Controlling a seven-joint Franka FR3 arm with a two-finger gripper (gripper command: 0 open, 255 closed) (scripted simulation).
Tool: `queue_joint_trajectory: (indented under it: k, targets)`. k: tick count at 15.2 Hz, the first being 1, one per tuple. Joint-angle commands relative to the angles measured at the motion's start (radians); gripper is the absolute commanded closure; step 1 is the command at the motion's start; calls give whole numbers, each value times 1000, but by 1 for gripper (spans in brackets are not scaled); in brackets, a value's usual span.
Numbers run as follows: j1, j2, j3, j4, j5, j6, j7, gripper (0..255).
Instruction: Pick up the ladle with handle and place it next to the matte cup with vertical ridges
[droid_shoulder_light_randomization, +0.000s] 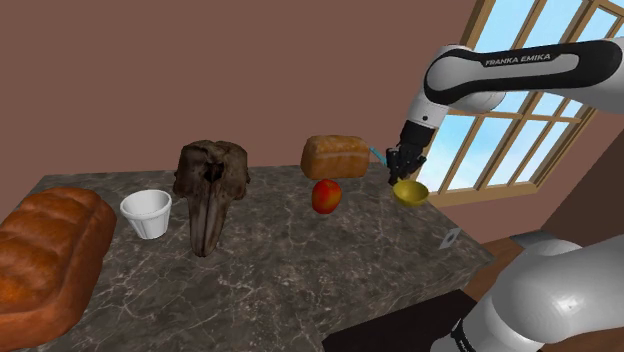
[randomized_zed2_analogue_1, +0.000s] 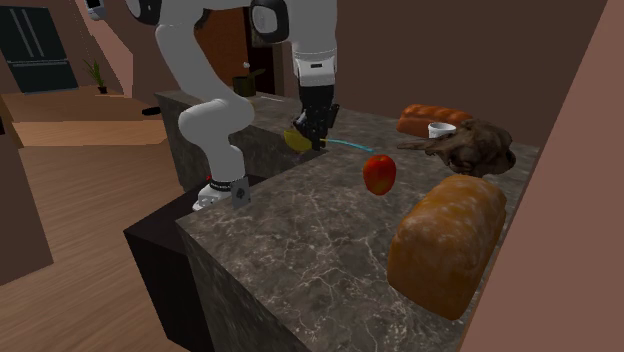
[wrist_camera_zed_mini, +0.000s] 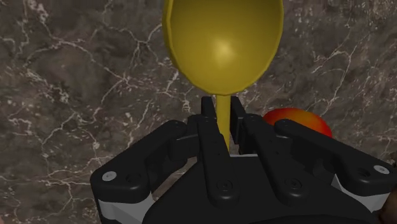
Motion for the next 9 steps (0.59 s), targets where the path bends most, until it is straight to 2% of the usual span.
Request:
queue_joint_trajectory:
  k: [1, 9]
  targets:
    - [0, -1, 0, 23, -1, -24, 3, 255]
    - [92, 46, 155, 46, 98, 30, 190, 255]
